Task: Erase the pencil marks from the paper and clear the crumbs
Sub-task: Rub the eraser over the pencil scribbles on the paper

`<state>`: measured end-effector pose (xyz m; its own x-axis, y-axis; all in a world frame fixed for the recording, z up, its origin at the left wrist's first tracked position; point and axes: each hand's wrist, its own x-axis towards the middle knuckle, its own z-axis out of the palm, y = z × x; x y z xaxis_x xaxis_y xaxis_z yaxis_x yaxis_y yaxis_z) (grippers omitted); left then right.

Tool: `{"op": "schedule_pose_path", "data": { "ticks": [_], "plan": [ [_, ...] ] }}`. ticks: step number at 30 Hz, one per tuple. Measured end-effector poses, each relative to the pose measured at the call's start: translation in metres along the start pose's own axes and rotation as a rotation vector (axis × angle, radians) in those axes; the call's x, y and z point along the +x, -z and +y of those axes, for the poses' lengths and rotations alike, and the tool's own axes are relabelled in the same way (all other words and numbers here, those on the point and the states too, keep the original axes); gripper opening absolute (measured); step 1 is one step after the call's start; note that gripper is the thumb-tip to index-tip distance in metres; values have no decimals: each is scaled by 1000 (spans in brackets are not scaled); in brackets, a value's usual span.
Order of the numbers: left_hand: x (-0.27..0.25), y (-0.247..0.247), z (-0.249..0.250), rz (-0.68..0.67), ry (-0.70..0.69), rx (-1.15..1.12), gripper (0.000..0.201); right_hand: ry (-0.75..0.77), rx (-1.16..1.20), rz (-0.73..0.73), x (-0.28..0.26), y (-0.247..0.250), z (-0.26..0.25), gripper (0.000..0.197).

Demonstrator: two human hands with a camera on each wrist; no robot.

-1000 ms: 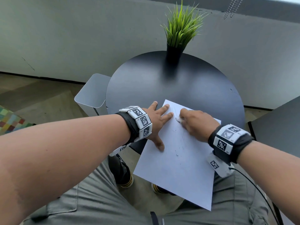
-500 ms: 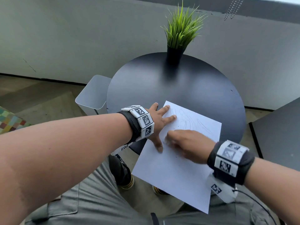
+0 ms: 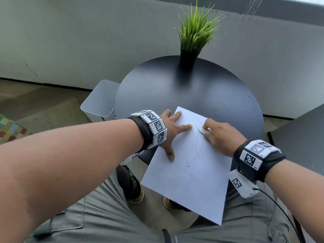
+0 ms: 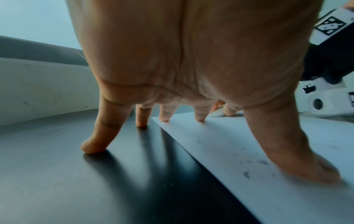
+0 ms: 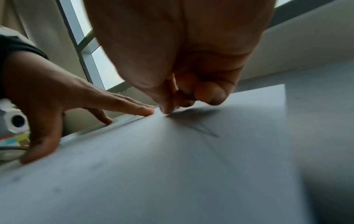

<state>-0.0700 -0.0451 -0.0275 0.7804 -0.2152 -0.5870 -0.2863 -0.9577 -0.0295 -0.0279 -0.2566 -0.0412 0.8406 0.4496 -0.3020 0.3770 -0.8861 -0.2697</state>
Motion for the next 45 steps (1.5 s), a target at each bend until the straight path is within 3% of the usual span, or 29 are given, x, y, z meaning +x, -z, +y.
{"op": "schedule_pose_path", "data": {
  "ticks": [5, 10, 14, 16, 19, 23, 24, 28, 29, 31, 33, 35, 38, 40, 42, 45],
  "plan": [
    [-1, -4, 6, 50, 21, -86, 120, 45, -81, -7, -6, -4, -17, 22],
    [0, -12, 3, 96, 5, -46, 129, 383, -152, -173, -35, -29, -39, 8],
    [0, -11, 0, 87, -6, -45, 128, 134, -124, 3, 6, -11, -13, 14],
    [0, -11, -1, 87, -6, -44, 129, 214, -159, -31, -2, -18, -18, 12],
    [1, -11, 0, 81, -10, -31, 130, 440, -193, -252, -27, -31, -34, 28],
    [1, -12, -1, 81, -14, -37, 128, 236, -167, -30, 9, -11, -19, 7],
    [1, -12, -1, 81, -13, -39, 129, 245, -175, -18, 8, -12, -20, 8],
    [2, -12, -1, 82, -12, -33, 130, 474, -174, -235, -26, -32, -42, 24],
    [2, -13, -1, 85, -14, -30, 130, 447, -164, -235, -22, -27, -40, 23],
    [1, -13, -1, 89, -17, -29, 129, 269, -168, -103, 2, -12, -29, 10],
    [0, -13, -1, 80, -11, -37, 129, 175, -166, 10, 9, -6, -22, 10],
    [1, -14, -1, 74, -6, -41, 132, 261, -174, -40, -8, -15, -33, 11],
    [0, -16, 3, 56, 4, -32, 140, 433, -170, -251, -35, -30, -40, 22],
    [0, -15, 4, 55, 3, -45, 141, 325, -172, -137, -19, -18, -31, 9],
    [-1, -14, 5, 52, 2, -50, 140, 213, -148, -3, -8, -11, -17, 19],
    [-3, -11, 7, 40, 10, -34, 141, 362, -156, -104, -34, -20, -36, 15]
  ]
}}
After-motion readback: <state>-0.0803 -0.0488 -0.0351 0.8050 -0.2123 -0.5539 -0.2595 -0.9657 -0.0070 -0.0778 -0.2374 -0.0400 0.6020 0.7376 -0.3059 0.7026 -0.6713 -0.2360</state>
